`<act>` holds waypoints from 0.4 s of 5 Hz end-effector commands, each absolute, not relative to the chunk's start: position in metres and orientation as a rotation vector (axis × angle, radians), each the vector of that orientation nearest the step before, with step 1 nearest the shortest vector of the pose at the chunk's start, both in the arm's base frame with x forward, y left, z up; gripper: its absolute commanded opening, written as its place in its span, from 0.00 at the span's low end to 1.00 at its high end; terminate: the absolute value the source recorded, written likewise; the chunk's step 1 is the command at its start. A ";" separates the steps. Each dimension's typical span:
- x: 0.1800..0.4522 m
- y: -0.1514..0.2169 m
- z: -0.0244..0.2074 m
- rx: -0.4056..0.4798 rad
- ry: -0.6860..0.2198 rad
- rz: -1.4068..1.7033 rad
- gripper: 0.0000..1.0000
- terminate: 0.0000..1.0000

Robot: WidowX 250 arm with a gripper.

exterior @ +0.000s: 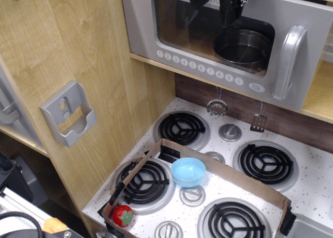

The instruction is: Close microwave

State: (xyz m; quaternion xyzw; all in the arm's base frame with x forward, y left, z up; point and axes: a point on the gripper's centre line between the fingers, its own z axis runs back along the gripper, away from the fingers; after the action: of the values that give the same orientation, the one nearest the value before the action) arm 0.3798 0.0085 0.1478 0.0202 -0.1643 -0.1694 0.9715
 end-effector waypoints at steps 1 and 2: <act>0.394 -0.001 0.170 0.076 -0.410 -0.360 1.00 0.00; 0.395 -0.004 0.172 0.095 -0.432 -0.355 1.00 0.00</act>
State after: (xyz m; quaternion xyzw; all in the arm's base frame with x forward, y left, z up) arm 0.3872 0.0042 0.1466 0.0372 -0.1701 -0.1717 0.9696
